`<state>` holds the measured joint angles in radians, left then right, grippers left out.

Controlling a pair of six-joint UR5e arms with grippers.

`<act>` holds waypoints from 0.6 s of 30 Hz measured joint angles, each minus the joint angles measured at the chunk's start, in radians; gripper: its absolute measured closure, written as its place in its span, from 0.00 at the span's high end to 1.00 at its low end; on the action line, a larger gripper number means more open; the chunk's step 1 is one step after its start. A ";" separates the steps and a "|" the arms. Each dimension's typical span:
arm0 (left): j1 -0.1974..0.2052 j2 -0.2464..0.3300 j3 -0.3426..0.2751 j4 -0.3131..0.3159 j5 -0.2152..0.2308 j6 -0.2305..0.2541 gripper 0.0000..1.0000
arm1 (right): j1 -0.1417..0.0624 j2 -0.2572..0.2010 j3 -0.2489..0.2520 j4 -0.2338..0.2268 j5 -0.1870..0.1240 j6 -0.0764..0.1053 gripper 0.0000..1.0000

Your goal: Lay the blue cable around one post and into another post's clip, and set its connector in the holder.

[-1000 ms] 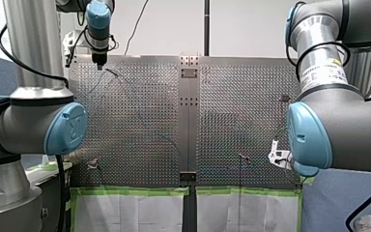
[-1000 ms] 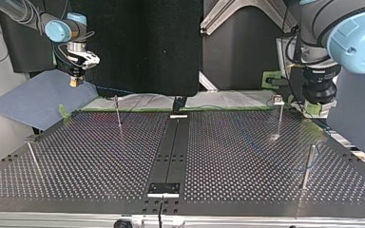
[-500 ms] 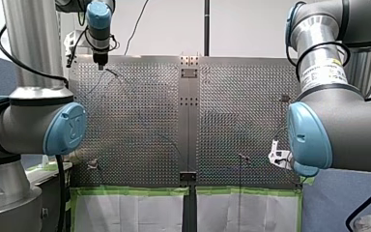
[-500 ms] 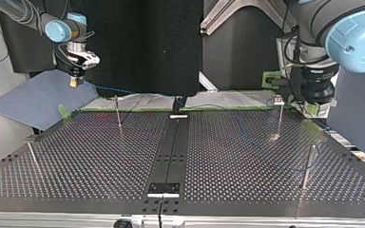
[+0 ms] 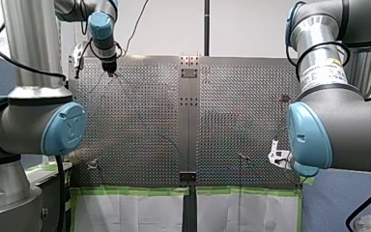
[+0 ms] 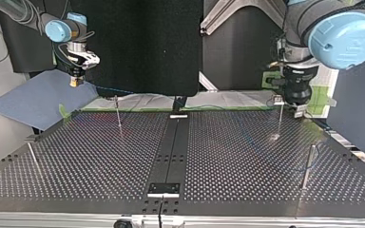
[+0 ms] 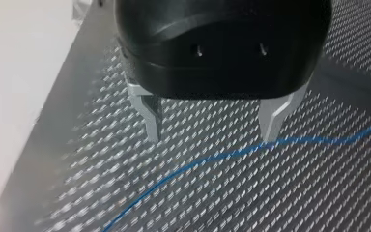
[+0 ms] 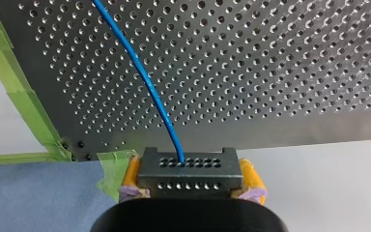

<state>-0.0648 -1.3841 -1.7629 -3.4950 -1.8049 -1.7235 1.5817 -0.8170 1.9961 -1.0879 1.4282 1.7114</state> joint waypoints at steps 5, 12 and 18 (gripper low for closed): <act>-0.038 -0.033 -0.042 0.042 0.042 -0.035 1.00 | 0.002 0.000 0.000 0.001 0.002 -0.003 0.00; -0.099 -0.093 -0.104 0.104 0.087 -0.052 1.00 | 0.005 0.000 0.000 0.006 0.004 -0.004 0.00; -0.149 -0.143 -0.149 0.154 0.079 -0.059 1.00 | 0.005 0.000 0.000 0.008 0.005 -0.006 0.00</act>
<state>-0.2141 -1.5275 -1.9120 -3.3409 -1.7260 -1.7821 1.5869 -0.8171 1.9962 -1.0802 1.4328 1.7055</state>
